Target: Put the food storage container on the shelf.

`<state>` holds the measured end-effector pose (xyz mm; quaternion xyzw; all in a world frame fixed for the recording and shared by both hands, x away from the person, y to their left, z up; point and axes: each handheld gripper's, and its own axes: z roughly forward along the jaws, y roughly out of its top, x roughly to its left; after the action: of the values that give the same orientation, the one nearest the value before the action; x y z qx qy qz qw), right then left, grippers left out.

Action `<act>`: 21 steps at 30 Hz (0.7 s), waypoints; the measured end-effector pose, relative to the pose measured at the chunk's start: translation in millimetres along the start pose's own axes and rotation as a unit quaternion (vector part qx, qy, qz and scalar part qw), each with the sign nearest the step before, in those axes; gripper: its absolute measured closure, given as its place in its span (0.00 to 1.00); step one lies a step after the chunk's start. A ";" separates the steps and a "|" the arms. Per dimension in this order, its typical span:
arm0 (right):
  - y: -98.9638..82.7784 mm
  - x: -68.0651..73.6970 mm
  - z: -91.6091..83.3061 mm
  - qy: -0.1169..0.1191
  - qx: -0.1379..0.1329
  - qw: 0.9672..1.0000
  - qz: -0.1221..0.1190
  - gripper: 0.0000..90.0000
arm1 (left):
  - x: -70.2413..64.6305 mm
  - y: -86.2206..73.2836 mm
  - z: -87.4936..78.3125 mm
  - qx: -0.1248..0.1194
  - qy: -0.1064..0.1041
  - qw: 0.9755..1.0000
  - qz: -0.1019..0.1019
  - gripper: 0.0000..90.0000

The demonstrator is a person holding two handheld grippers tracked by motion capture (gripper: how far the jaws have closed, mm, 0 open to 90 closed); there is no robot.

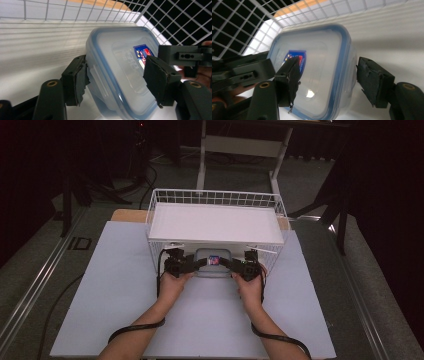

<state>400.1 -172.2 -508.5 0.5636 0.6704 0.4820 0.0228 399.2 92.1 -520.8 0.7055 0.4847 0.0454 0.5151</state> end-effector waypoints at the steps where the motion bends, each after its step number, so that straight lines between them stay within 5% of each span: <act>1: 0.7 -1.0 1.6 -0.007 -0.005 1.000 -0.013 0.40 | 1.1 0.4 0.8 0.003 0.001 1.000 0.001 0.39; 5: 1.4 1.3 3.5 -0.018 -0.007 1.000 -0.003 0.39 | 0.2 2.1 1.1 0.003 0.007 1.000 0.011 0.40; 8: 0.6 3.8 0.6 -0.007 -0.012 0.999 -0.031 0.38 | -1.6 2.2 -0.9 -0.002 0.007 1.000 0.022 0.40; 9: 0.3 7.2 -3.2 -0.017 -0.003 1.000 -0.015 0.38 | -1.9 2.0 -2.4 -0.007 0.007 0.999 0.030 0.39; 10: 0.8 6.6 -4.6 -0.023 -0.009 0.999 -0.026 0.38 | -3.3 1.4 -4.3 -0.011 0.008 0.999 0.031 0.38; 19: -6.6 0.1 -18.0 -0.010 -0.024 0.999 -0.047 0.37 | -10.5 -7.1 -30.6 -0.028 0.002 0.999 0.022 0.34; 21: -11.0 -0.2 -23.1 -0.009 -0.024 0.998 -0.049 0.37 | -9.4 -10.9 -37.9 -0.028 0.003 0.999 0.038 0.34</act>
<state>378.9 -185.5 -503.6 0.5339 0.6852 0.4910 0.0659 366.0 111.1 -507.5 0.7085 0.4572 0.0807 0.5315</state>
